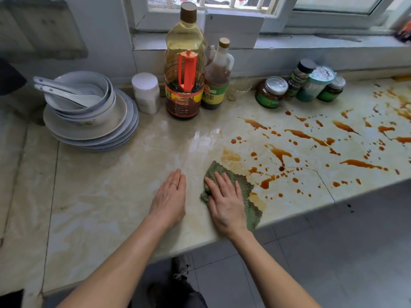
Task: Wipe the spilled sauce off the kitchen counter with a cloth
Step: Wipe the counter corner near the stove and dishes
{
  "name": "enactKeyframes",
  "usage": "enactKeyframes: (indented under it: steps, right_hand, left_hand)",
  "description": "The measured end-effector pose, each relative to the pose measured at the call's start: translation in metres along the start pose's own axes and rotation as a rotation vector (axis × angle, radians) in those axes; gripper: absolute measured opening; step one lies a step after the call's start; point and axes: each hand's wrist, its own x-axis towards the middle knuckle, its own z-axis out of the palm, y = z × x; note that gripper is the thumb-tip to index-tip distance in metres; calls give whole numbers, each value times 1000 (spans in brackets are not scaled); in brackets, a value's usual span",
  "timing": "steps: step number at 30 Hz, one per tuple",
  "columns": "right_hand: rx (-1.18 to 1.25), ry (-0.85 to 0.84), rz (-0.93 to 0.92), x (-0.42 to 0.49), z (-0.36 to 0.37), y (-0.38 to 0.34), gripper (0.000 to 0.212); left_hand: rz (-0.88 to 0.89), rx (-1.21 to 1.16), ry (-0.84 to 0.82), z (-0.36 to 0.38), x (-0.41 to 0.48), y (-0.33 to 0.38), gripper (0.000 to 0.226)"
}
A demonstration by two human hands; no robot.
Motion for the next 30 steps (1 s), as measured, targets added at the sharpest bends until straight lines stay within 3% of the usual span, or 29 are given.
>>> enactKeyframes:
  steps: [6, 14, 19, 23, 30]
  right_hand:
    - [19, 7, -107, -23, 7, -17, 52]
    - [58, 2, -210, -20, 2, 13, 47]
    - [23, 3, -77, -12, -16, 72, 47]
    - [47, 28, -25, -8, -21, 74, 48]
    - [56, -10, -176, -15, -8, 46, 56]
  left_hand:
    - [11, 21, -12, 2, 0, 0, 67]
    - [-63, 63, 31, 2, 0, 10, 62]
    - [-111, 54, 55, 4, 2, 19, 62]
    - [-159, 44, 70, 5, 5, 29, 60]
    - [-248, 15, 150, 4, 24, 58, 53]
